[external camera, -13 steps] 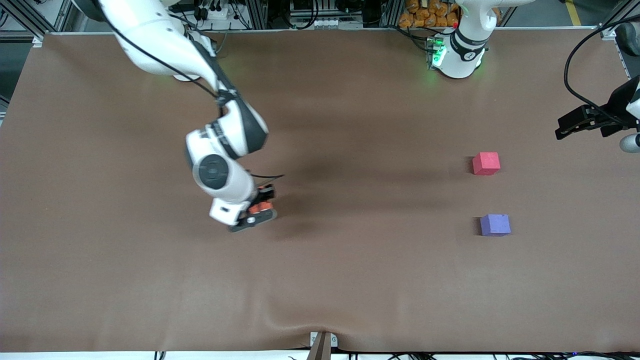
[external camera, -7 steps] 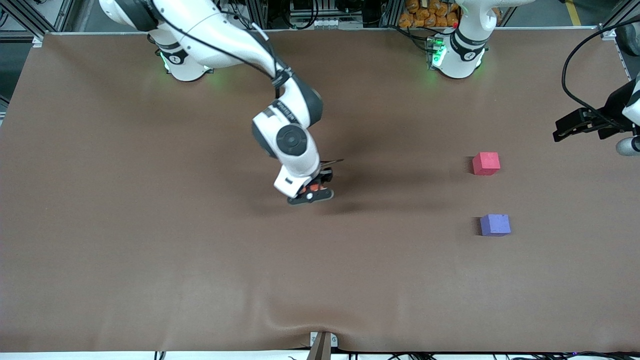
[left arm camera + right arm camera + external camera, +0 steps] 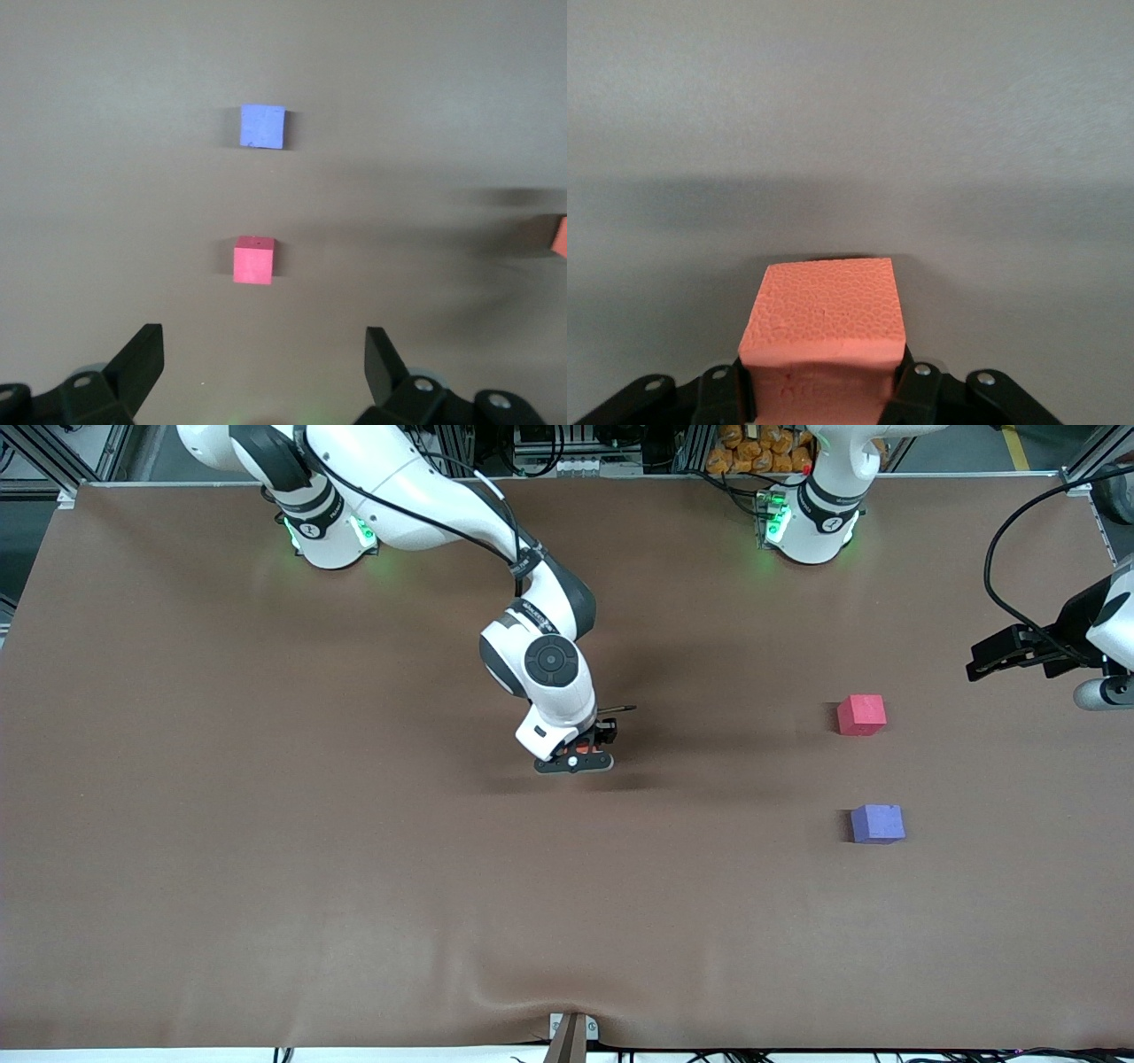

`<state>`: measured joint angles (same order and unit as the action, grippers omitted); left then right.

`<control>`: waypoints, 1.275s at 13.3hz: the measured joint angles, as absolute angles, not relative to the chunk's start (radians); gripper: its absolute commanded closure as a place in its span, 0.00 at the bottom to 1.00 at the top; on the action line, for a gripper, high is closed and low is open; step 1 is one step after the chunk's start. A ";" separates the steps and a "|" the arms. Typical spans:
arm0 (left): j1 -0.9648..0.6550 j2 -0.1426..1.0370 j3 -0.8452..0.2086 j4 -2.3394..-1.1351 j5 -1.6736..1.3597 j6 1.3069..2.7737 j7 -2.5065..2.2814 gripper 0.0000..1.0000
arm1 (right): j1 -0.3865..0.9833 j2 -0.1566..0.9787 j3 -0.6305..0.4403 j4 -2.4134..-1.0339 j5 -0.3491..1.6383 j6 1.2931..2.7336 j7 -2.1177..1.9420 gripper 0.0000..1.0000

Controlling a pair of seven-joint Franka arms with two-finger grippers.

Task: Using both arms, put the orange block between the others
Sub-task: 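Carry the orange cube to mid-table and set it down with the right gripper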

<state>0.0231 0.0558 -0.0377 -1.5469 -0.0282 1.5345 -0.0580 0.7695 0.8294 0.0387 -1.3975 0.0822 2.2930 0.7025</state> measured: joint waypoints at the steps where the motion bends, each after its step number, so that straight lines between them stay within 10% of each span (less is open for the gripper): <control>1: 0.023 0.059 -0.038 -1.547 -0.031 1.541 -0.058 0.00 | 0.776 0.838 0.039 -1.396 0.082 2.301 0.718 0.99; 4: 0.020 0.075 -0.039 -1.547 -0.033 1.550 -0.059 0.00 | 0.783 0.844 0.037 -1.391 0.082 2.303 0.743 0.00; 17: -0.311 0.336 -0.049 -1.519 -0.033 1.676 -0.193 0.00 | 0.775 0.829 0.009 -1.346 0.081 2.356 0.780 0.00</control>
